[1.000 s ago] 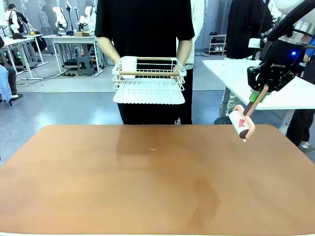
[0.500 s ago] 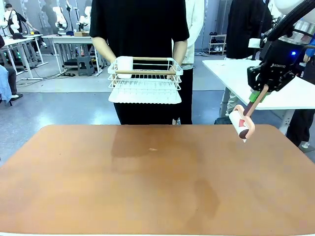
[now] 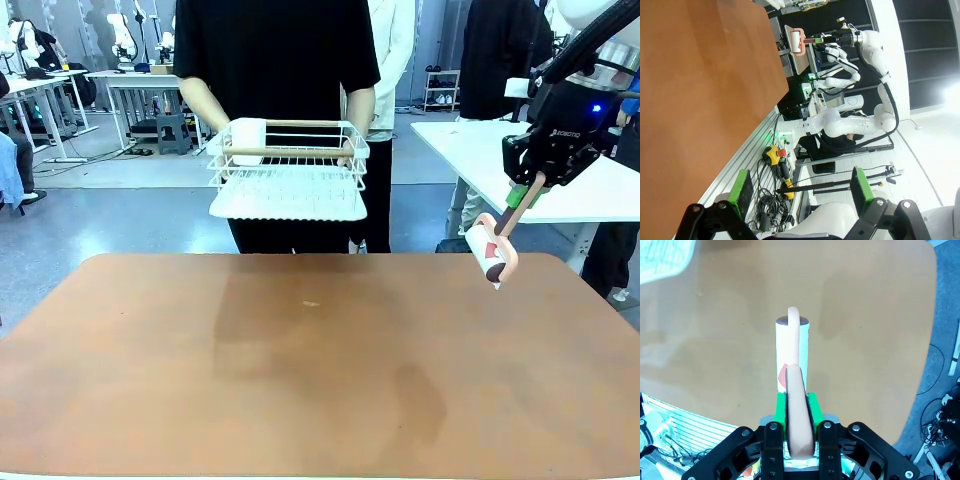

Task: Clean the table.
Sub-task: Place the Lint Roller down when the Dish drying rack is positioned in the middle of the table.

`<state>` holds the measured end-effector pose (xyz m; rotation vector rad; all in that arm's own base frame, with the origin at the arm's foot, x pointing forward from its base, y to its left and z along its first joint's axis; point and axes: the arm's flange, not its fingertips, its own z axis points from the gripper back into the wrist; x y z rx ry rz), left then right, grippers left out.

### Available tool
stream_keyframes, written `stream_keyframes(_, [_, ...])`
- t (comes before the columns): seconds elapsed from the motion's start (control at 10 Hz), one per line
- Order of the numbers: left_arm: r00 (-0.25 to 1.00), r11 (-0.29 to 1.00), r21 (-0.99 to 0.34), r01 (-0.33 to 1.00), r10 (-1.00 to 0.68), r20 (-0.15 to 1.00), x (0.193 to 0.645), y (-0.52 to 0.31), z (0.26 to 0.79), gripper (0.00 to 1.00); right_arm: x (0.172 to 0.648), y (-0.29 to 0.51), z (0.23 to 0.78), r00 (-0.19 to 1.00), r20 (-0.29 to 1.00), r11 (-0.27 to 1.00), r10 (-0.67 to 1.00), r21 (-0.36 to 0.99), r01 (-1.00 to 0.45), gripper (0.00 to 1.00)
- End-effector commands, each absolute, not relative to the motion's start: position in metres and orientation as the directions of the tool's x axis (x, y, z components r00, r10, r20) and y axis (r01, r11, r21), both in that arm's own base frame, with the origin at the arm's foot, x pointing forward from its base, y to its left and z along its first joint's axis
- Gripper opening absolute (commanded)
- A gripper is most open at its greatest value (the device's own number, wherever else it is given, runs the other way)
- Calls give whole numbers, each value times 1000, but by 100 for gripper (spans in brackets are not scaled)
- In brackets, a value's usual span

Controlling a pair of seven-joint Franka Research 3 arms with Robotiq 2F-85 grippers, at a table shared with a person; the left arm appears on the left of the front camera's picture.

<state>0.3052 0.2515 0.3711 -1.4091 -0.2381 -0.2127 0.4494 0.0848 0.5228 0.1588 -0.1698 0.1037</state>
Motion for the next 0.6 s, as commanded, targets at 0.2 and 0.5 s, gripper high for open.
stream_keyframes(0.2, [957,156,-945,288,0,291,304,254,371,100,448,86,526,979,180,982,93,144,-120,22])
stream_keyframes(0.5, [957,156,-945,288,0,291,304,254,371,100,448,86,526,979,180,982,93,144,-120,22])
